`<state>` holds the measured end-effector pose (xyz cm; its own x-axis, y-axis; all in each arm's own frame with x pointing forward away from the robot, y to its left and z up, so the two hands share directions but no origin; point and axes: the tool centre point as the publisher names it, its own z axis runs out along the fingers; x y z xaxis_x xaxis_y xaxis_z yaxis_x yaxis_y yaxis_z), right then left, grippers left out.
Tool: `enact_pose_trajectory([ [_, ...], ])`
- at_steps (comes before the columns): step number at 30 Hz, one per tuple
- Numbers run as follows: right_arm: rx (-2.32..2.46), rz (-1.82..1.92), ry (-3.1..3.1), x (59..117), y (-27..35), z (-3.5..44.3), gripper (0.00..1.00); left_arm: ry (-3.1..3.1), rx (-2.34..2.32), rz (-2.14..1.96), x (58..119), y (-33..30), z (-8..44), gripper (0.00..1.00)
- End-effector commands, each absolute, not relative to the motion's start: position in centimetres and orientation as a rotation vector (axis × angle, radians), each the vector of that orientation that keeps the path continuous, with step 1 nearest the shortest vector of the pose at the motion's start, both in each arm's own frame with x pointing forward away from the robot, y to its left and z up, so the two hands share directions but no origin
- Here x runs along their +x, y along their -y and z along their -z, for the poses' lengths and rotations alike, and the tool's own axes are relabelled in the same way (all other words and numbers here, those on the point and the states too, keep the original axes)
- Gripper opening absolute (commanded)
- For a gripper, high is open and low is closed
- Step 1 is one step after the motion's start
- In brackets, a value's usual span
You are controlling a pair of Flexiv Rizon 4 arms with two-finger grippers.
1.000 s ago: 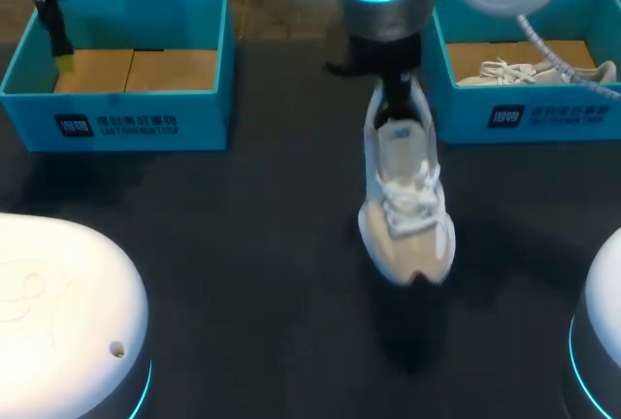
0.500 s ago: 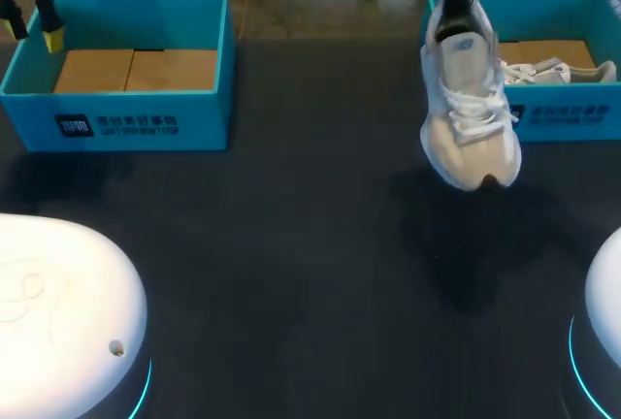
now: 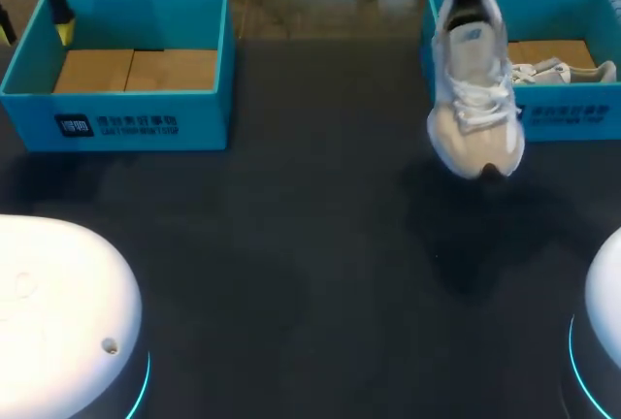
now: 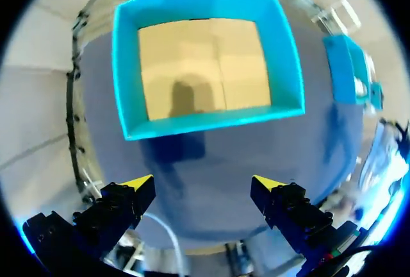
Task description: Take the shoe out of the shoebox, open the shoe tongue, remove and reinsert the insole, then place the shoe into the shoebox
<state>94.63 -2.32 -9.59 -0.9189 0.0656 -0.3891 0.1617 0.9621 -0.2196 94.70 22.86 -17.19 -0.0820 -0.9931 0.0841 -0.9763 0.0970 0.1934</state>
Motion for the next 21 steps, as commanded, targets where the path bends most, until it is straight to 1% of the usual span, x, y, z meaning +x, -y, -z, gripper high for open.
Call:
enact_pose_trajectory([
  [1, 0.185, 0.333, -2.76, 98.7, 4.9, 9.0, 0.0, 1.685, 2.461, 0.171, 96.3, -23.0, 17.3, 1.0],
  [6, 0.199, 0.29, -2.763, 103.6, 9.4, 7.8, 0.0, 1.55, 2.579, 0.172, 96.6, -23.6, 16.9, 1.0],
  [12, 0.233, 0.304, -2.774, 107.5, 12.5, 7.2, 0.0, 1.407, 2.741, 0.162, 96.4, -23.9, 16.4, 1.0],
  [14, 0.281, 0.335, -2.787, 107.9, 12.9, 7.5, 0.0, 1.361, 2.83, 0.122, 96.4, -23.9, 16.3, 1.0],
  [21, 0.281, 0.335, -2.787, 107.9, 12.9, 7.5, 0.0, 1.361, 2.83, 0.122, 96.4, -23.9, 16.3, 1.0],
])
